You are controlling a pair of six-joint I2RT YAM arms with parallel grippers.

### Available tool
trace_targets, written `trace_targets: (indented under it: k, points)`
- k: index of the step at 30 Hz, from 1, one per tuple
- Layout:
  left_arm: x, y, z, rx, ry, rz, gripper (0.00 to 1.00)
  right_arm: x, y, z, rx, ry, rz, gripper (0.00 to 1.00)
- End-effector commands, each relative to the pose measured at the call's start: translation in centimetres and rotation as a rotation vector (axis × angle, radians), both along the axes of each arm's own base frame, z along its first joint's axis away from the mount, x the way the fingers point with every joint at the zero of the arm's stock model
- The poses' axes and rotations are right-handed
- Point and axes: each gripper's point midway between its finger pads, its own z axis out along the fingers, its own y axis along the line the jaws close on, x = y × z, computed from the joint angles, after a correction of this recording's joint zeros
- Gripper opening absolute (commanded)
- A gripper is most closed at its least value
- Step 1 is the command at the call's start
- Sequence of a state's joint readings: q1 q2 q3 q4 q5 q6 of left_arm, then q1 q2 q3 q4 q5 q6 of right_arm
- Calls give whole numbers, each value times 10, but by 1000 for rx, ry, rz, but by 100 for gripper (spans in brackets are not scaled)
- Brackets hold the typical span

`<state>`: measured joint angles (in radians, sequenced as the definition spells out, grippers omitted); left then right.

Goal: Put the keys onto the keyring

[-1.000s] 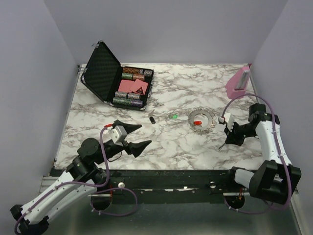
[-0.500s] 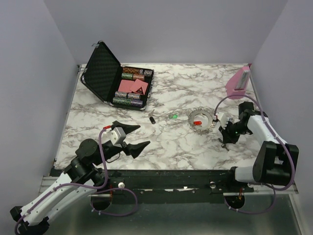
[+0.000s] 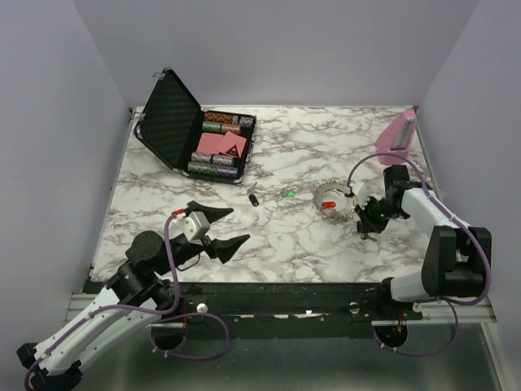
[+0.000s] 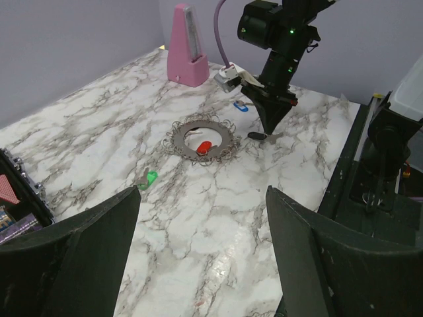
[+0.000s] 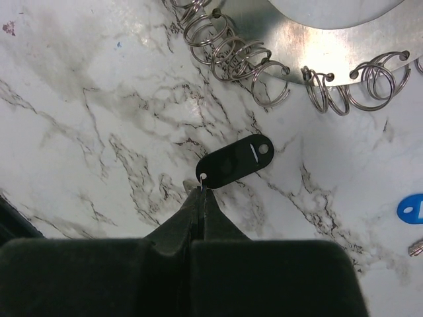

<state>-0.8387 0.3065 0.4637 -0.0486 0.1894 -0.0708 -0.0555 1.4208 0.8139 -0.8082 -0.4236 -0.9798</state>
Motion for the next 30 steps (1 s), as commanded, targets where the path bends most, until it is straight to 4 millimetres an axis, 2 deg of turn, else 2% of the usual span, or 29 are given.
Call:
trace_targets:
  k: [1,4,8,12,18,21,25,30]
  points:
    - [4,5,7,-7,-19,32,85,6,7,13,29,-43,30,1]
    - [4,5,7,-8,-18,35,86,1,5,32,14,-83,78,1]
    - [3,5,7,-8,-20,29,86,-11,-9,55,-73,-137,96,1]
    - [2,5,9,-14,-22,24,86,-27,-19,62,-139,-152,96,1]
    - [-1,6,11,-23,-27,18,86,-52,-34,57,-226,-112,102,1]
    - [-2,6,12,-27,-30,13,85,-57,-45,54,-283,-89,83,1]
    - [-3,5,13,-29,-31,9,86,-58,-52,42,-319,-57,73,1]
    - [-4,7,14,-35,-37,10,86,-52,-47,29,-280,3,92,1]
